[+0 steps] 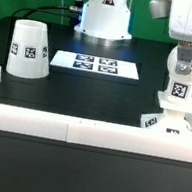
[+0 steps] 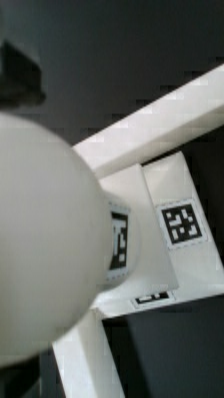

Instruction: Assemble lamp

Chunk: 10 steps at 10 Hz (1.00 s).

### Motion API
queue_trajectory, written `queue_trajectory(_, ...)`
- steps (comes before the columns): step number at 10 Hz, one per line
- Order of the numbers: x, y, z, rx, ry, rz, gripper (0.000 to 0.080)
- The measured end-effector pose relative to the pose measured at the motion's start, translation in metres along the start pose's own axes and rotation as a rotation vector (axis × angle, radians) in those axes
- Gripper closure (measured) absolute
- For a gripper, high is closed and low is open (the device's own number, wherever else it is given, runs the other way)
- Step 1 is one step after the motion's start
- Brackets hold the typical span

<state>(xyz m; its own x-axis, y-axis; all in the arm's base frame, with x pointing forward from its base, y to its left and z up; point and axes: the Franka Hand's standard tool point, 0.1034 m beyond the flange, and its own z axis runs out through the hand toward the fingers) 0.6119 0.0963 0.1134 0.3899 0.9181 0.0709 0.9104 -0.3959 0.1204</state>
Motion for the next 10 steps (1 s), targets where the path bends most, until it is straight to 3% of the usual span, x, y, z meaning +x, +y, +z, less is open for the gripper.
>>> queue_trajectory(1, -0.0001, 0.0001, 0.0, 0.0, 0.0, 0.0, 0.0222)
queue_trajectory(4, -0.0005, 0.0003, 0.0001, 0.0, 0.002, 0.038, 0.0222)
queue_trajectory(10, 0.0017, 0.0035, -0.001, -0.031, 0.039, 0.555, 0.022)
